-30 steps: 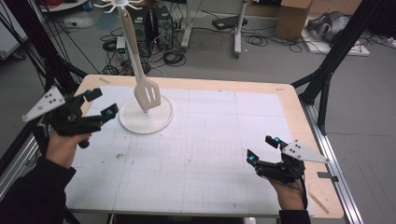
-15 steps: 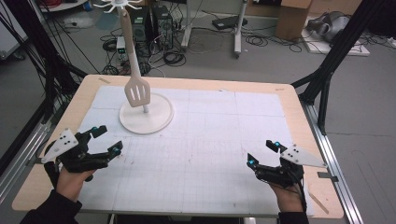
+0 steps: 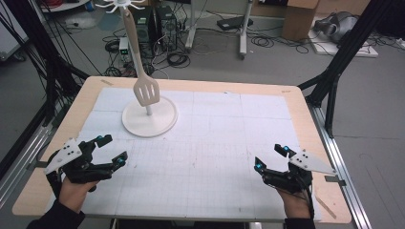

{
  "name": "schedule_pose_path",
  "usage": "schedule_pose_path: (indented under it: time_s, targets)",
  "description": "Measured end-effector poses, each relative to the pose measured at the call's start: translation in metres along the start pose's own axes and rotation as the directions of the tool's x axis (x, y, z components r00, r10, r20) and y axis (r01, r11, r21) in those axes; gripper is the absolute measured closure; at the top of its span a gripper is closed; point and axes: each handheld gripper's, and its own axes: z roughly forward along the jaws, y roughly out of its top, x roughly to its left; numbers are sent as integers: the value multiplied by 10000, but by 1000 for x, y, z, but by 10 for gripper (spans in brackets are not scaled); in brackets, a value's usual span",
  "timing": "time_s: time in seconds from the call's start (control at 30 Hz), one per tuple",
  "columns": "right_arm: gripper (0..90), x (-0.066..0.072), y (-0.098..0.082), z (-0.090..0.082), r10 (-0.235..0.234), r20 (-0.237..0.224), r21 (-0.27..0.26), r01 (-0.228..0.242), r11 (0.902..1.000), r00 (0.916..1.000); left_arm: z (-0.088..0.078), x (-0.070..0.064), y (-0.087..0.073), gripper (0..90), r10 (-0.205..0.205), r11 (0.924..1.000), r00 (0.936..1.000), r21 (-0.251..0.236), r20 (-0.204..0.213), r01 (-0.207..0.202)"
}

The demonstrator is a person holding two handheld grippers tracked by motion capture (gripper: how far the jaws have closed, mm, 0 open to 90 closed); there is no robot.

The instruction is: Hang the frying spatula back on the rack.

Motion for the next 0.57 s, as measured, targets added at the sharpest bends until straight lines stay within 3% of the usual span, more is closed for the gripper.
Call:
schedule_pose_path:
  time_s: [0.57]
  targets:
    - [158, -1, -2, 3, 68, 46, 71, -69, 10000, 10000, 1, 3, -4, 167, -191, 9997, 9998, 178, -61, 192]
